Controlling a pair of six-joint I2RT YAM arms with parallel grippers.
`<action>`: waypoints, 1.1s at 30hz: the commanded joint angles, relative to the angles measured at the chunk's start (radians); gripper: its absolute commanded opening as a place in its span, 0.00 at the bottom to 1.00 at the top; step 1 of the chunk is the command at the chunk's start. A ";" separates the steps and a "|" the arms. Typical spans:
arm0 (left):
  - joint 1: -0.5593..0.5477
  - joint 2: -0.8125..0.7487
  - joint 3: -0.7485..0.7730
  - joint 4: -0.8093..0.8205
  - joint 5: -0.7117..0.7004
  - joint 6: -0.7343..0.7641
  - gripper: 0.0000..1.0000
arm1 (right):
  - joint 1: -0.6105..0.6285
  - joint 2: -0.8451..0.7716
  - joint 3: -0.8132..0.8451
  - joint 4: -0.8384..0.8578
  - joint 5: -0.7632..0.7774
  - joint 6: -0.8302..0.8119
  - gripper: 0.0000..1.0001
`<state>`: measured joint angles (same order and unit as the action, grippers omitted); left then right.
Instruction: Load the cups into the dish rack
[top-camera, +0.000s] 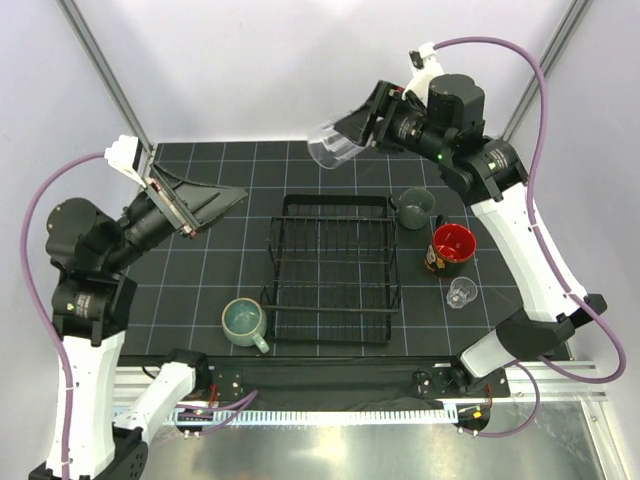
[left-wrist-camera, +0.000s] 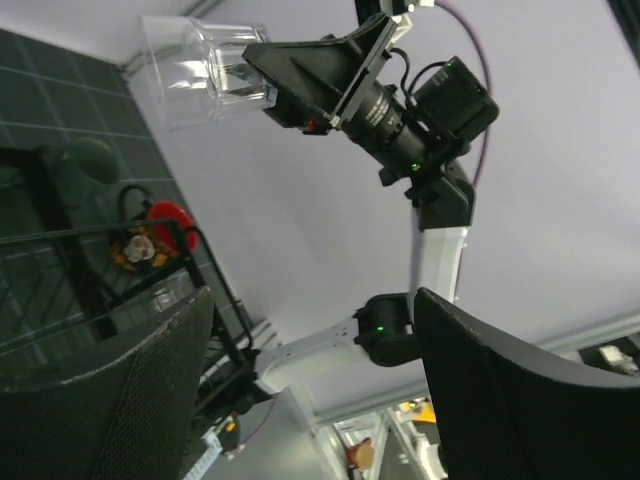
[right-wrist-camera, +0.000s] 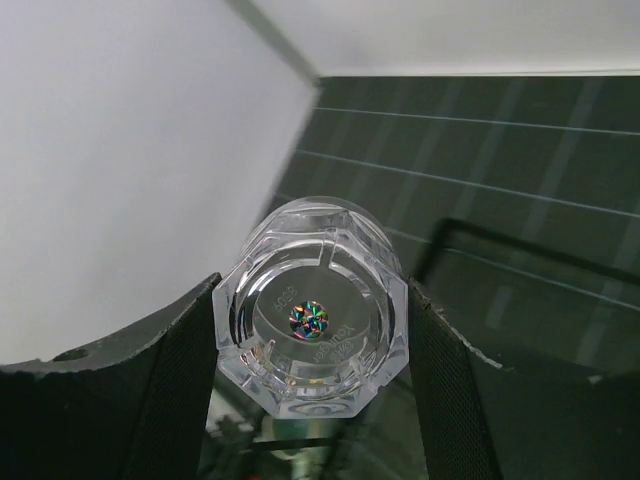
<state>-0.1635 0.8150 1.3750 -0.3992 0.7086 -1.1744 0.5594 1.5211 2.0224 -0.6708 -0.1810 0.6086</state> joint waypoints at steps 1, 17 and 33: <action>-0.001 0.052 0.132 -0.272 -0.029 0.230 0.78 | -0.010 0.020 0.039 -0.108 0.211 -0.235 0.04; -0.002 0.108 0.239 -0.592 -0.175 0.426 0.77 | -0.067 0.178 -0.174 -0.053 0.292 -0.469 0.04; -0.001 0.127 0.219 -0.642 -0.195 0.440 0.76 | -0.067 0.249 -0.399 0.068 0.259 -0.503 0.04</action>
<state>-0.1635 0.9371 1.5818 -1.0172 0.5152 -0.7517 0.4900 1.7588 1.6180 -0.7021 0.0814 0.1272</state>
